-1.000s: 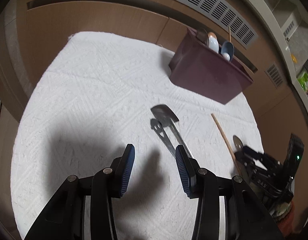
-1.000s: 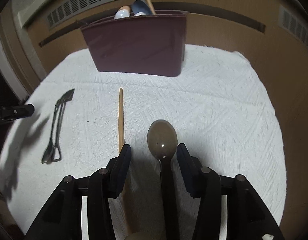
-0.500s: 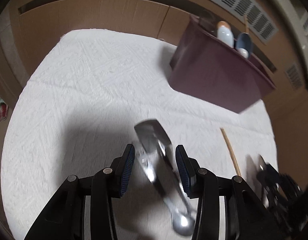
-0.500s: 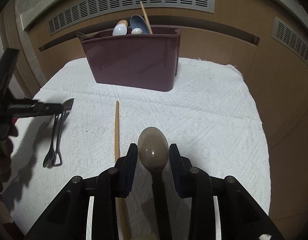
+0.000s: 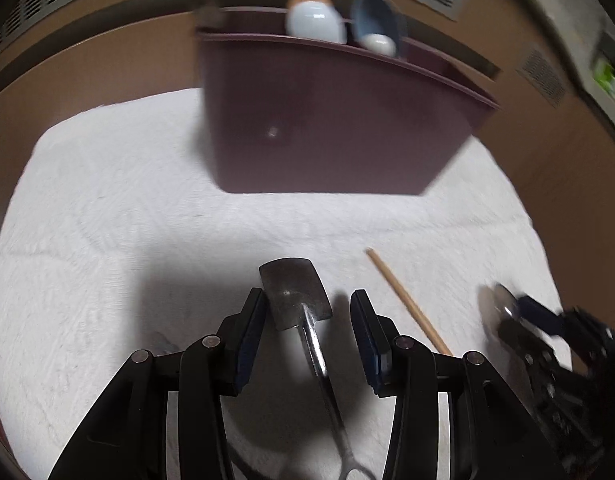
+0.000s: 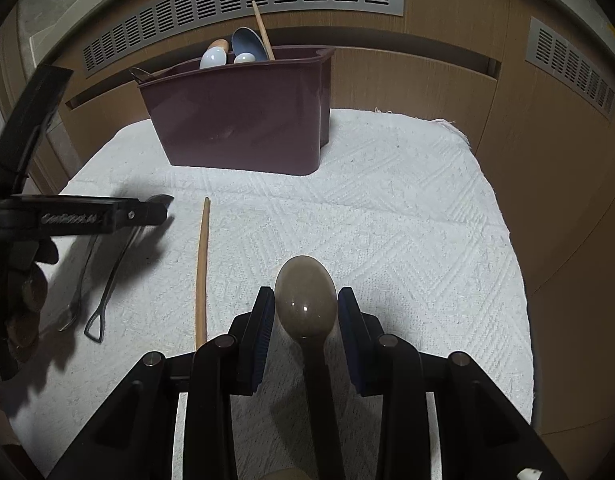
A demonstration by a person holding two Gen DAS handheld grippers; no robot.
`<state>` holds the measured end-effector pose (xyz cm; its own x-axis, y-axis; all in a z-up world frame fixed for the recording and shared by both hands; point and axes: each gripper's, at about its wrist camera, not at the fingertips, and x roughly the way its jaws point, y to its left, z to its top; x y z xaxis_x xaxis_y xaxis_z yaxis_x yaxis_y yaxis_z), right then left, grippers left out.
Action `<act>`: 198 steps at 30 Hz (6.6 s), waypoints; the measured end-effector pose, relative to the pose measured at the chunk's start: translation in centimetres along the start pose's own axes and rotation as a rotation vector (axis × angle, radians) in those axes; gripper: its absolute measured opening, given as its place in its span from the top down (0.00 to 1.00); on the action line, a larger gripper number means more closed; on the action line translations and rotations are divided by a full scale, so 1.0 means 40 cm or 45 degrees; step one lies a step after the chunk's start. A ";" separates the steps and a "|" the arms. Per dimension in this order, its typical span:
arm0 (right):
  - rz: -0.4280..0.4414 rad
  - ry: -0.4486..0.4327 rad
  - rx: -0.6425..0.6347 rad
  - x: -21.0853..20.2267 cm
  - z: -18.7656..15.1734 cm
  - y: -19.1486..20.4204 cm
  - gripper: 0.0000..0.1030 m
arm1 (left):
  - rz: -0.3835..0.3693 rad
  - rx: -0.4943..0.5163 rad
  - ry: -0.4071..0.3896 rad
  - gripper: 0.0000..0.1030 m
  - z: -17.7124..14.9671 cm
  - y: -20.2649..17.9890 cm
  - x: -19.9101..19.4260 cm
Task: Organize utensils
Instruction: 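Lift the metal shovel with the left tool while the right tool holds the brown spoon, then open the left tool over the caddy dropping the shovel while the right tool drops the brown spoon in, then move the right tool onto the wooden chopstick while the left tool reaches the metal spoon, then close the left tool on the metal spoon bowl while the right tool grasps the chopstick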
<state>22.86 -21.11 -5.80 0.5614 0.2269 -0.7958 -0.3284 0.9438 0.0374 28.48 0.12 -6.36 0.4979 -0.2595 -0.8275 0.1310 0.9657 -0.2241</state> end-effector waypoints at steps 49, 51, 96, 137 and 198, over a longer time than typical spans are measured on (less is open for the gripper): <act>0.084 -0.457 0.021 -0.259 0.177 0.015 0.72 | -0.131 -0.032 -0.586 0.68 0.044 -0.018 -0.388; 0.080 -0.602 -0.002 -0.329 0.248 0.016 0.72 | -0.177 -0.028 -0.727 0.68 0.125 -0.022 -0.465; 0.257 -0.101 -0.046 -0.006 0.199 -0.066 0.88 | -0.058 -0.163 -1.104 0.68 0.321 0.044 -0.223; 0.005 0.067 0.017 -0.055 -0.087 0.009 0.94 | -0.202 -0.287 -0.054 0.64 -0.279 0.063 -0.151; 0.109 -0.014 0.185 -0.074 -0.160 -0.026 0.84 | -0.075 0.293 0.022 0.64 -0.185 -0.067 -0.113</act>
<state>16.70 -24.30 -7.35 0.5449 0.3097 -0.7792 -0.2625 0.9456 0.1923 19.52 -1.31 -5.82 0.4691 -0.3135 -0.8257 0.3526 0.9236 -0.1504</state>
